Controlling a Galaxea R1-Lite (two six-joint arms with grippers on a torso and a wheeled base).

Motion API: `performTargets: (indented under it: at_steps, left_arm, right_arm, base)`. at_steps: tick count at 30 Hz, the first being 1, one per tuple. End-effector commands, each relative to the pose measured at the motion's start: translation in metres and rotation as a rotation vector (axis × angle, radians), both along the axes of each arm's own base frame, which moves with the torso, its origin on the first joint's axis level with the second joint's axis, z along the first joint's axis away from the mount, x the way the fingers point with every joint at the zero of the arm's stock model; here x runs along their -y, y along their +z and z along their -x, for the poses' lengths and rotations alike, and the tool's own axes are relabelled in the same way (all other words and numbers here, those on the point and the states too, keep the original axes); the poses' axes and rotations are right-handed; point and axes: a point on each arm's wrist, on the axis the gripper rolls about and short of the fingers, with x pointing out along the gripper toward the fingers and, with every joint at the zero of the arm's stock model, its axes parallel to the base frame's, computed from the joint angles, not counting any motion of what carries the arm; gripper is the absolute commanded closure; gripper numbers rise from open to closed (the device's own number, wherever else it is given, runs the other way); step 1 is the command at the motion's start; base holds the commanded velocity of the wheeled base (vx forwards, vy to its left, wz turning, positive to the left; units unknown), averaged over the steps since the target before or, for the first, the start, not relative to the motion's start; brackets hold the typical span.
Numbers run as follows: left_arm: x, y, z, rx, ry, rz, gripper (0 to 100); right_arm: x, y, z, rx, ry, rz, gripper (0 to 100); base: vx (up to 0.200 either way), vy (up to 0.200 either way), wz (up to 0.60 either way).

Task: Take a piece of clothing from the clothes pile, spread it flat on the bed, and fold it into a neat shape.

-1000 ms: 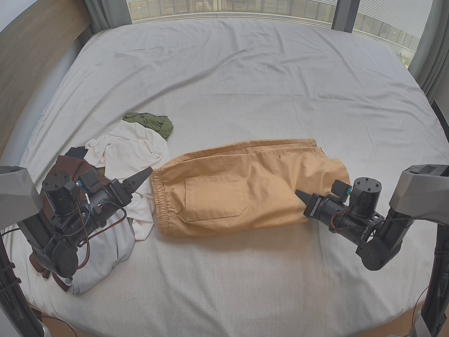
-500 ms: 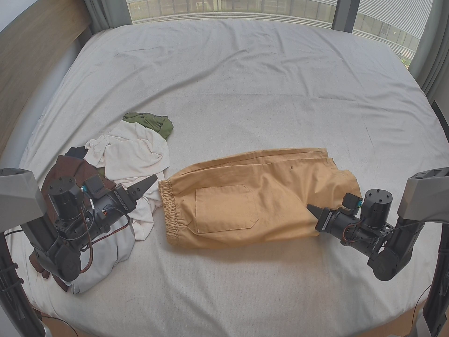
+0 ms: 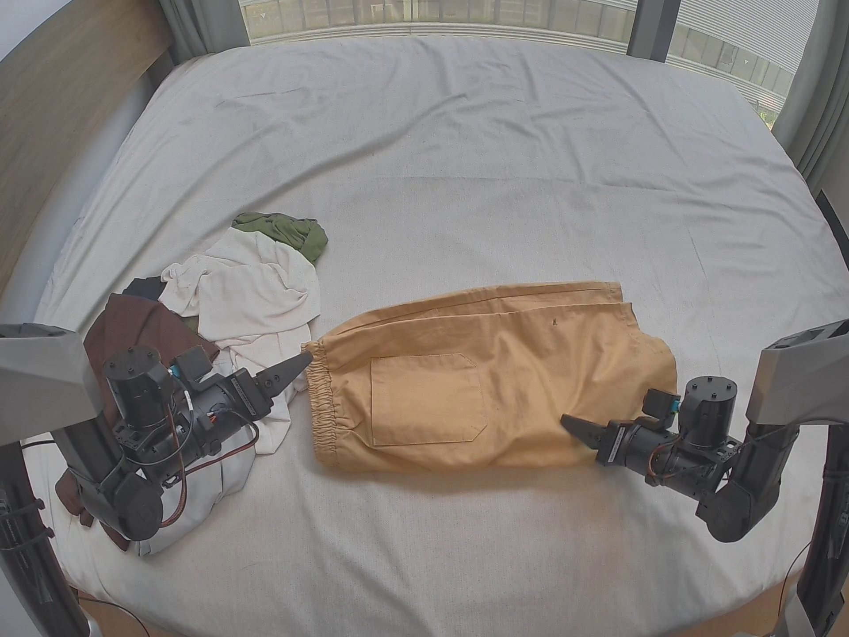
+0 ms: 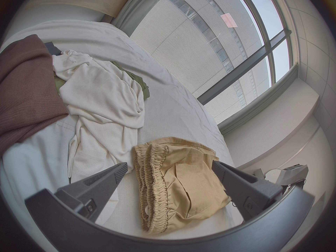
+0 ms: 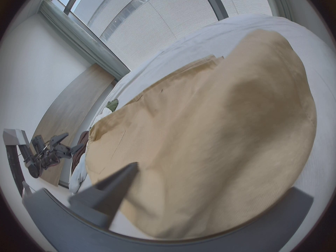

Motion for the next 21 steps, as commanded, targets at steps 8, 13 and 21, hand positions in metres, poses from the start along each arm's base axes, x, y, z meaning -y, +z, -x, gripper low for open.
performTargets:
  at_steps: [8,13,21]
  left_arm:
    - [0.002,-0.002,-0.001,-0.005,-0.006,0.0,0]
    - [0.002,-0.001,-0.001,-0.002,-0.005,0.0,0]
    - [0.002,-0.002,-0.002,-0.002,-0.002,0.0,0]
  right_arm:
    - [-0.029,-0.018,0.06,-0.172,0.335,0.045,0]
    - [-0.047,-0.018,0.077,-0.183,0.464,0.035,0]
    - [-0.064,0.028,0.082,0.014,0.588,-0.067,0]
  base:
    - [0.0,0.0,0.0]
    - [0.0,0.0,0.0]
    - [0.0,0.0,0.0]
